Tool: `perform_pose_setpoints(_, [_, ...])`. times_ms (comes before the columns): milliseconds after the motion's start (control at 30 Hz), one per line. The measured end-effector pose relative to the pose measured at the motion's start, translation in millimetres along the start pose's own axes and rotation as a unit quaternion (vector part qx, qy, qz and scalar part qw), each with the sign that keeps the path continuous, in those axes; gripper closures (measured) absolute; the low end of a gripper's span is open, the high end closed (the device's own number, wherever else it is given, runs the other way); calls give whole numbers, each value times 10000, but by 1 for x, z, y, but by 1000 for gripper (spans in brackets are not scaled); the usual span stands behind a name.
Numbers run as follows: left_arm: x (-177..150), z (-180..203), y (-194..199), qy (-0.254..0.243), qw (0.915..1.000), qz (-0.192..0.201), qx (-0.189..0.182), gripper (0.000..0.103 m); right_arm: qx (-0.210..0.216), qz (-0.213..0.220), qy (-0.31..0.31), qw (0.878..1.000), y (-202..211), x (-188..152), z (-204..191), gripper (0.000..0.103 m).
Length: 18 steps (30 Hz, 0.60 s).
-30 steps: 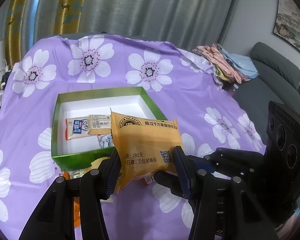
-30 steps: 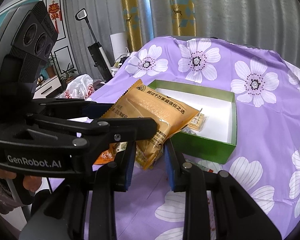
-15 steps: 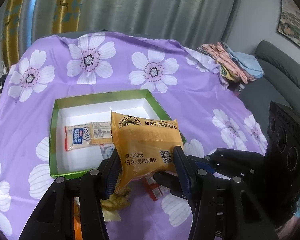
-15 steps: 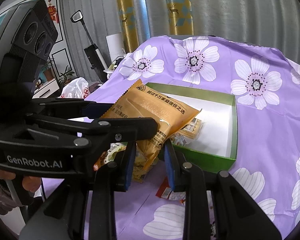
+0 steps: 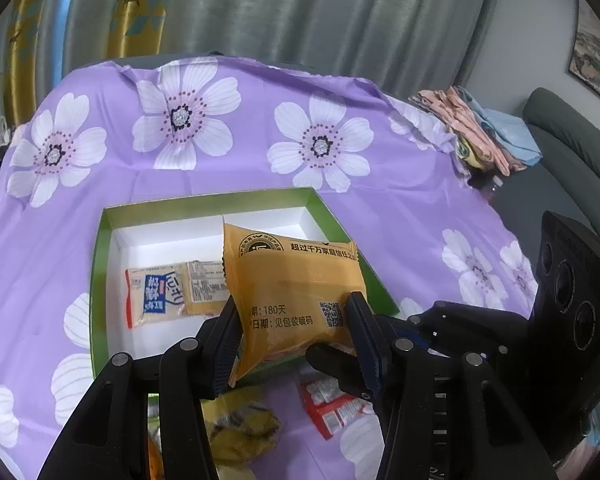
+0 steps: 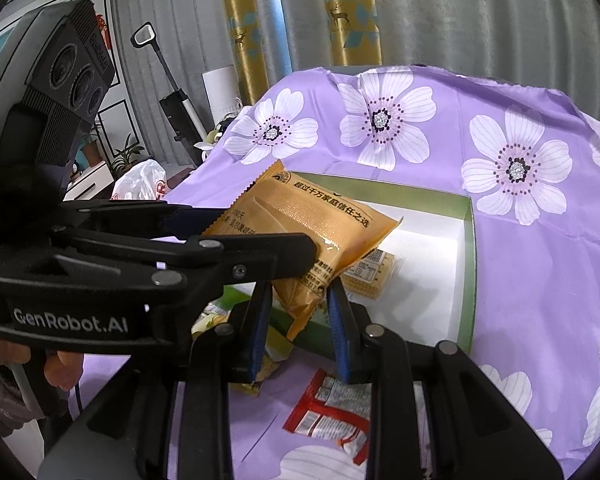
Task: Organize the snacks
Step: 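Lower the yellow pouch into the green box and open the right tool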
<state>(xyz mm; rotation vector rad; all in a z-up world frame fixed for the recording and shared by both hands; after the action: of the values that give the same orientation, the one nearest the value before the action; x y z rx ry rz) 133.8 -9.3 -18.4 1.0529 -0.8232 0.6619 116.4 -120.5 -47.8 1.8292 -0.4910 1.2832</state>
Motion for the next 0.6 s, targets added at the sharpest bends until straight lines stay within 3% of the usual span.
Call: perform_pose_setpoints(600, [-3, -19, -37, 105, 9994, -283, 152, 51, -32, -390, -79, 9992, -41, -3, 18, 74])
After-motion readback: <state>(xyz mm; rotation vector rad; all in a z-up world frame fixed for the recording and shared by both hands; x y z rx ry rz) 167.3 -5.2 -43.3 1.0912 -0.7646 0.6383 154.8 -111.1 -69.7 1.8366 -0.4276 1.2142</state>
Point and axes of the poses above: each gripper's, at about its wrist camera, not at the fingertips, and y roughly against the way its jaws point, z to its right, x to its top, the point moved 2 cm from there along -y, roughly the way its jaws point, and after that the axes turned 14 degrees about z, right-handed, at the moved point
